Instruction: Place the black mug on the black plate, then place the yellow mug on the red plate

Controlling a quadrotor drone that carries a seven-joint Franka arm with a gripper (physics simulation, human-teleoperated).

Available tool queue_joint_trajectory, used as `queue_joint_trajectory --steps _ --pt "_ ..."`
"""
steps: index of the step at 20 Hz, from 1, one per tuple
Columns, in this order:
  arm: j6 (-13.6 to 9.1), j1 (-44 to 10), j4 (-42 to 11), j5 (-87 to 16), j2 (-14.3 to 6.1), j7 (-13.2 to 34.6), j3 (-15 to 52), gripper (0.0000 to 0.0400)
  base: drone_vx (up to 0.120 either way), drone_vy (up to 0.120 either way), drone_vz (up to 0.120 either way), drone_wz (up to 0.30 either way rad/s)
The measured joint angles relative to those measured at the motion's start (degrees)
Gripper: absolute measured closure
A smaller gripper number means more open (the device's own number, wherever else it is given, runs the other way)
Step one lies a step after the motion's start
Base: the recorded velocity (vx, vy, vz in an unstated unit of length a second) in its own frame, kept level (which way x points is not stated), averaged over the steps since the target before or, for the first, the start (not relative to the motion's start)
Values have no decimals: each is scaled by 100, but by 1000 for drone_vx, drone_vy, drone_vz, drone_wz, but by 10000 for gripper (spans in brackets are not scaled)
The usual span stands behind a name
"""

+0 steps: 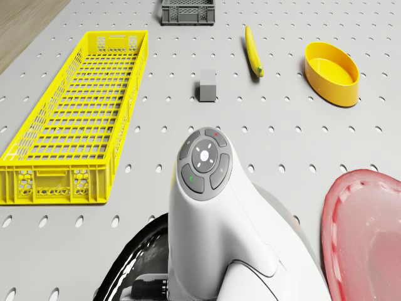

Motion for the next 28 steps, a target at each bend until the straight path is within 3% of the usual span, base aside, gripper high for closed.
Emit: queue_joint_trajectory --steps 3,8,12,23,28 --pt "-66 24 -48 141 -8 1 153 43 0 0 67 0" --pt "-170 62 -125 396 -29 5 425 12 0 0 120 0" --pt "-196 71 -149 495 -47 9 526 4 0 60 70 0" --pt "-179 65 -162 578 -97 19 596 0 -120 120 0 0" --pt "-161 60 -162 590 -117 23 601 0 -120 120 80 0"
